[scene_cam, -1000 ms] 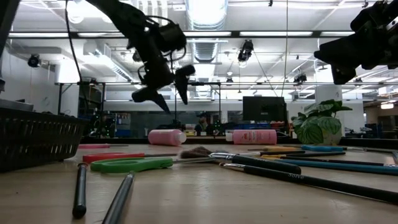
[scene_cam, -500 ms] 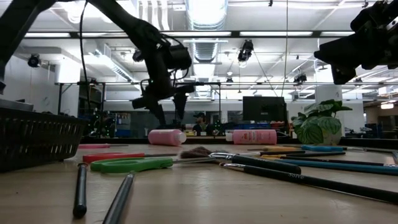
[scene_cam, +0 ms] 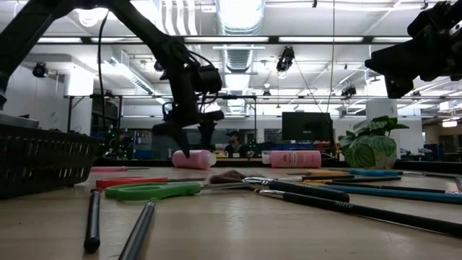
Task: Pick & Place Paint Supplies
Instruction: Put the pink paint bottle into the gray bin
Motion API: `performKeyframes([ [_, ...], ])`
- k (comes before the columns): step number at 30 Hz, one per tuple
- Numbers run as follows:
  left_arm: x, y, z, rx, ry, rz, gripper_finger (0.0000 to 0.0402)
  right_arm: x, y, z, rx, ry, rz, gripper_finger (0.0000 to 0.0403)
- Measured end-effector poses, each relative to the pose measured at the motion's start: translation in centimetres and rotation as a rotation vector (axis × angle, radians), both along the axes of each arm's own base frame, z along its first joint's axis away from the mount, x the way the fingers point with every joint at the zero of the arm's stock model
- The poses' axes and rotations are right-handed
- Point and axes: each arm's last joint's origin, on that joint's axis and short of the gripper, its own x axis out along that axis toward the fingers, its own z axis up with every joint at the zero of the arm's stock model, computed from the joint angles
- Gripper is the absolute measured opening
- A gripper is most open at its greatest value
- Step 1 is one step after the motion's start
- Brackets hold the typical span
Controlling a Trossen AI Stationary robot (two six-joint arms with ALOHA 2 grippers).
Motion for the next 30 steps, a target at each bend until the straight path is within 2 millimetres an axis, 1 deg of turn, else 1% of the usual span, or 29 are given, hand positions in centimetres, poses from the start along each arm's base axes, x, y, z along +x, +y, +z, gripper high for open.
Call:
performKeyframes([
  [9,0.1,0.2,-1.4,-0.008,0.048,-0.010,0.0296,0.0,0.0,0.0,0.000,0.000,0.000,0.0095],
  [16,0.0,-0.2,-1.4,-0.014,0.082,-0.095,0.0295,0.0,0.0,0.0,0.000,0.000,0.000,0.0095],
  [18,0.0,-0.2,-1.4,-0.007,0.089,-0.129,0.0290,0.0,0.0,0.0,0.000,0.000,0.000,0.0095],
  [20,0.0,-0.2,-1.4,-0.002,0.097,-0.155,0.0276,0.0,0.0,0.0,0.000,0.000,0.000,0.0095],
  [26,0.0,-0.1,-1.5,0.015,0.111,-0.170,0.0212,0.0,0.0,0.0,0.000,0.000,0.000,0.0095],
  [30,0.0,-0.1,-1.4,0.018,0.112,-0.170,0.0185,0.0,0.0,0.0,0.000,0.000,0.000,0.0095],
])
